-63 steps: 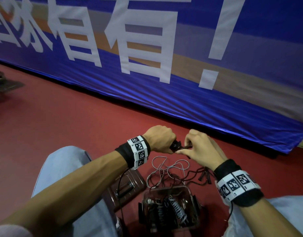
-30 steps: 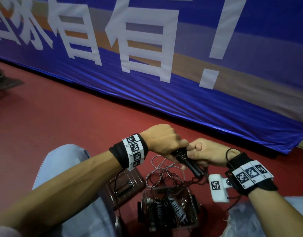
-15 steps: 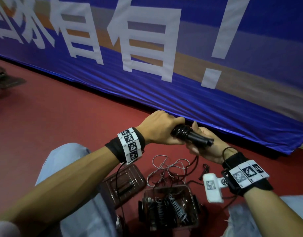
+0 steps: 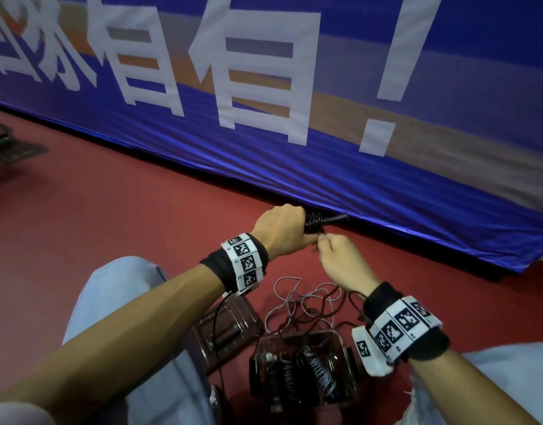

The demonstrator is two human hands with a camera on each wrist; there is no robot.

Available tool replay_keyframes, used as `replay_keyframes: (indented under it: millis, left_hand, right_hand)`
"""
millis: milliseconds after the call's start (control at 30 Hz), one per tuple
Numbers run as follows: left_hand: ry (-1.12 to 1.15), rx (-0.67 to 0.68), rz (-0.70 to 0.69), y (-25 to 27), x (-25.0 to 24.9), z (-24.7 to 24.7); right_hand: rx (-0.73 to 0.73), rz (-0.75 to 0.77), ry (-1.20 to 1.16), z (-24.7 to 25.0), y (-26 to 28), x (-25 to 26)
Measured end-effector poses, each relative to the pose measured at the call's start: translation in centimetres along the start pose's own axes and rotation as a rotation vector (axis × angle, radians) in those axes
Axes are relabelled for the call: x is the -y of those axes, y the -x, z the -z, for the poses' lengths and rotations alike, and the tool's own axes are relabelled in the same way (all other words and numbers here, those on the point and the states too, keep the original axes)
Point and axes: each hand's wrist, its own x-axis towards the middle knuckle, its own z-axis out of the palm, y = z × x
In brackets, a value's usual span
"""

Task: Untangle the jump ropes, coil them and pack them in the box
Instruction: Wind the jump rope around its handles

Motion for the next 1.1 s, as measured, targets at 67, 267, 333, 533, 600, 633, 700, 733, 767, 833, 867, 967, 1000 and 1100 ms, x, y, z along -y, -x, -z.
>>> replay_keyframes:
  millis: [67,267,333,533,600,633,700,733,767,833,867,967,1000,1100]
  left_hand:
    - [-0.013,0.028,0.041,0.1,0.0,-0.5]
    - [-0.094,0.143,0.100,0.9,-0.1,-0.9]
    - [-0.113,0.235,0.095,1.3,-0.4,-1.1]
    - [-0.255,0.306,-0.194,1.2,0.2,0.5]
    - [-0.404,0.279,-0.348,1.2,0.5,0.9]
    - [-0.473,0.271,-0.410,1.2,0.6,0.9]
    - [-0.586,0.242,-0.516,1.1,0.8,0.8]
    - [-0.631,0.219,-0.561,1.1,0.9,0.8]
    - [-0.661,0.189,-0.599,1.1,1.1,0.8]
    - [-0.666,0.133,-0.641,1.2,1.2,0.8]
    - [-0.660,0.114,-0.654,1.3,1.2,0.7]
    - [-0.623,0.063,-0.713,1.5,1.5,0.6]
    - [-0.607,0.042,-0.738,1.5,1.7,0.6]
    - [-0.545,-0.049,-0.810,1.5,2.4,0.9]
  right_hand:
    - [0.010,0.085,0.130,0.1,0.8,0.1]
    - [-0.067,0.320,0.389,1.8,1.9,-0.9]
    - [-0.076,0.378,0.543,2.6,1.9,-1.2]
    - [-0.094,0.389,0.413,4.3,1.6,-1.5]
    - [-0.074,0.331,0.306,4.5,1.4,-1.6]
    - [-0.051,0.302,0.268,4.4,1.3,-1.7]
    - [0.024,0.227,0.189,4.1,1.2,-1.8]
    - [0.064,0.188,0.142,3.9,1.2,-1.9]
    - [0.098,0.158,0.105,3.7,1.0,-2.1]
    - [0.166,0.139,0.037,3.3,0.7,-2.5]
    - [0.212,0.138,-0.001,3.1,0.6,-2.7]
    - [0.350,0.133,-0.101,2.6,0.5,-2.9]
    - [0.376,0.128,-0.126,2.5,0.6,-2.9]
    - [0.434,0.090,-0.188,2.9,0.9,-2.3]
